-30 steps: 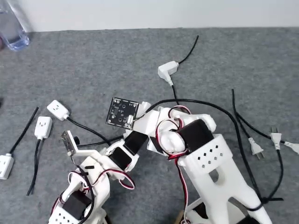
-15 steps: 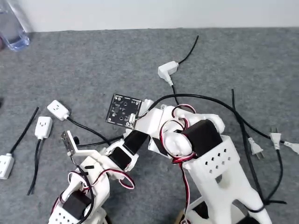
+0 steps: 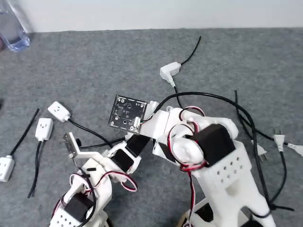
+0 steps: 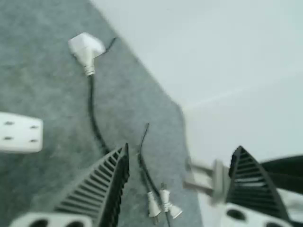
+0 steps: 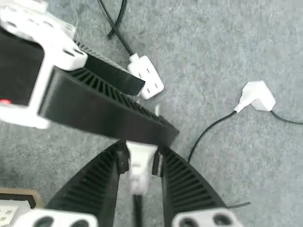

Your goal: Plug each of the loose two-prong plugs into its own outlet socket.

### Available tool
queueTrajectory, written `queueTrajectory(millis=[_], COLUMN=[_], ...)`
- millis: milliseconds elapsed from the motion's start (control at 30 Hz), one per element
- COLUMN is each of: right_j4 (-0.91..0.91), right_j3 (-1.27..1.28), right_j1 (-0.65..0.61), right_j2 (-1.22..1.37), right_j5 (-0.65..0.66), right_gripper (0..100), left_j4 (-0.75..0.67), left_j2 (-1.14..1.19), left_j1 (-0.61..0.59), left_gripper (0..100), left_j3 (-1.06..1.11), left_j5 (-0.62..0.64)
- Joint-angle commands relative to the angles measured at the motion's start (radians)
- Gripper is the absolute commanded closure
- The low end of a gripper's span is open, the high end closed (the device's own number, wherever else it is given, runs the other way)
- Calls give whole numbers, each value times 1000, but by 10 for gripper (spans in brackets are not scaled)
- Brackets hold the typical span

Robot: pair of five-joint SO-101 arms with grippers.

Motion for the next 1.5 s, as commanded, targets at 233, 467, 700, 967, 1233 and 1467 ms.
queueTrajectory(millis=[233,467,700,967,1233,1467], right_j4=[-5,-12,-90,-104,-171,-148], right_j3=[-77,-12,138,160,80,-29], right_j1=[-71,2,179,140,85,38], right_j2=[-45,-33,-33,4,288,452], right_j5=[-37,20,120,213,284,404], right_gripper=[991,991,991,991,991,991], left_j4=[15,17,14,35,437,459], left_j2=[-6,-6,-6,-6,-6,-6], left_j1=[23,21,-173,-520,-580,-692], left_gripper=[682,682,681,681,681,681], left_j3=[-1,-2,-50,-2,-15,1], left_j5=[-2,-2,-2,-32,-385,-465])
